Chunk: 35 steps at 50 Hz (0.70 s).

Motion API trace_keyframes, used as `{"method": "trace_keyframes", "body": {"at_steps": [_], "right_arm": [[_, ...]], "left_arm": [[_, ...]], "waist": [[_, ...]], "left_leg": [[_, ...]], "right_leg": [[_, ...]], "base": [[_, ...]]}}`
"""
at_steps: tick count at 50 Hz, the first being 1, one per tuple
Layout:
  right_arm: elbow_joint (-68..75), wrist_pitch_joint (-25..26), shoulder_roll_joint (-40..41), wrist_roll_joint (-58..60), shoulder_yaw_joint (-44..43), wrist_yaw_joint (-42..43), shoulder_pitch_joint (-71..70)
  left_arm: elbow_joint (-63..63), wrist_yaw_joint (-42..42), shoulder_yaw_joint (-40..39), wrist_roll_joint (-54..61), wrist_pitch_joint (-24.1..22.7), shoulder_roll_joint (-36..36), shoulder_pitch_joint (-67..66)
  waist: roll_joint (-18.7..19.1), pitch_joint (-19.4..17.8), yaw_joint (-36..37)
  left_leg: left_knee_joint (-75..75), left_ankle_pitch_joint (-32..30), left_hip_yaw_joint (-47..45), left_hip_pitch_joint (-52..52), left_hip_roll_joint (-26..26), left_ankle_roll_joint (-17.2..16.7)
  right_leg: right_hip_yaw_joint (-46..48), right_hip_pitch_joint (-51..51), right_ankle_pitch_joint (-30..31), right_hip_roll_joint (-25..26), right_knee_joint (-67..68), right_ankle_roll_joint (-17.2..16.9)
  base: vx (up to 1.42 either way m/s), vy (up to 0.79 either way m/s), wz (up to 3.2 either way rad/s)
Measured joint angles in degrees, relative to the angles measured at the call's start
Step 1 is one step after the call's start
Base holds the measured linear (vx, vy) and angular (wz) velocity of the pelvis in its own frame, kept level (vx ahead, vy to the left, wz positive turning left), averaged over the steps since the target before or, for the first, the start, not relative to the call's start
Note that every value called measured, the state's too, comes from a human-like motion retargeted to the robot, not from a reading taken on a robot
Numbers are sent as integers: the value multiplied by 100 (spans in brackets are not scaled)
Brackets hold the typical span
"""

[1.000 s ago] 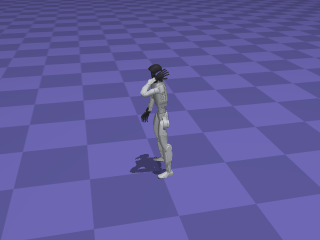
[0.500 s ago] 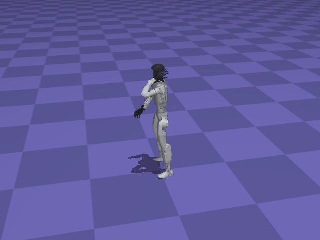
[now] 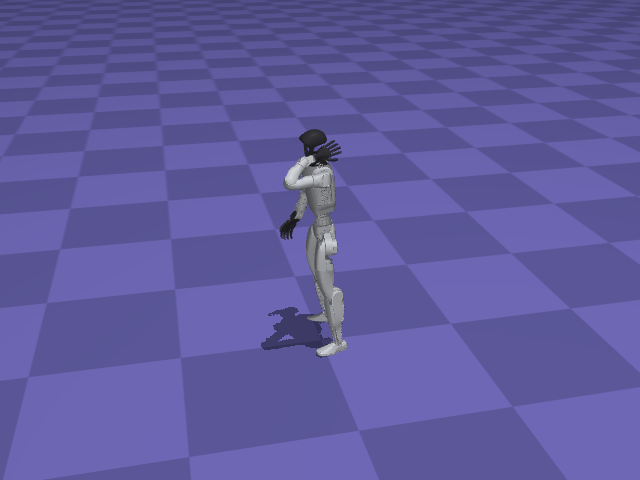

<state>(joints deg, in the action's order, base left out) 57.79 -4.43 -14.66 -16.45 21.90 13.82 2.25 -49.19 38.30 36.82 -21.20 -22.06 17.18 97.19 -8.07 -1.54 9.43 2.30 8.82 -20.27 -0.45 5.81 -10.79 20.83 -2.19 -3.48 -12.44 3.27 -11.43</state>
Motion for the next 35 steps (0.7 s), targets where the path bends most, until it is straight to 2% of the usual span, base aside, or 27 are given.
{"method": "trace_keyframes", "body": {"at_steps": [5, 11, 21, 30, 35], "right_arm": [[-52, -49, 6, 34, 272, 96, -248], [-200, -115, 72, 182, 350, 197, -641], [-592, -185, 138, 279, 88, 264, -1017], [-344, -177, -55, 274, 51, 202, -734], [-65, -153, -294, 422, 221, -72, -359]], "left_arm": [[-13, 419, 116, -388, 145, -45, 93], [-75, 567, 172, -334, 79, 66, -399], [-309, 463, 474, 275, -138, 1573, -1122], [-234, 837, 1267, -82, -50, 3022, 246], [-110, 1109, 1899, -687, 146, 3259, 1665]], "waist": [[-27, -105, 17], [-82, -82, -115], [99, 258, -502], [276, 585, -487], [208, 647, -358]], "left_leg": [[54, -48, 13, -7, -23, -22], [120, -72, -15, 32, -26, -34], [89, -3, -138, 140, -46, 69], [-85, 65, -277, 125, -68, 147], [-112, 45, -297, 70, -62, 160]], "right_leg": [[4, -15, 21, -11, -23, 39], [-19, -27, 44, -2, -18, 9], [-153, -14, 46, -24, 22, -94], [-304, -39, 51, -72, 3, -167], [-310, -83, 61, -69, -19, -214]], "base": [[0, 0, 0], [0, 0, 0], [0, 0, 0], [0, 0, 0], [0, 0, 0]]}}
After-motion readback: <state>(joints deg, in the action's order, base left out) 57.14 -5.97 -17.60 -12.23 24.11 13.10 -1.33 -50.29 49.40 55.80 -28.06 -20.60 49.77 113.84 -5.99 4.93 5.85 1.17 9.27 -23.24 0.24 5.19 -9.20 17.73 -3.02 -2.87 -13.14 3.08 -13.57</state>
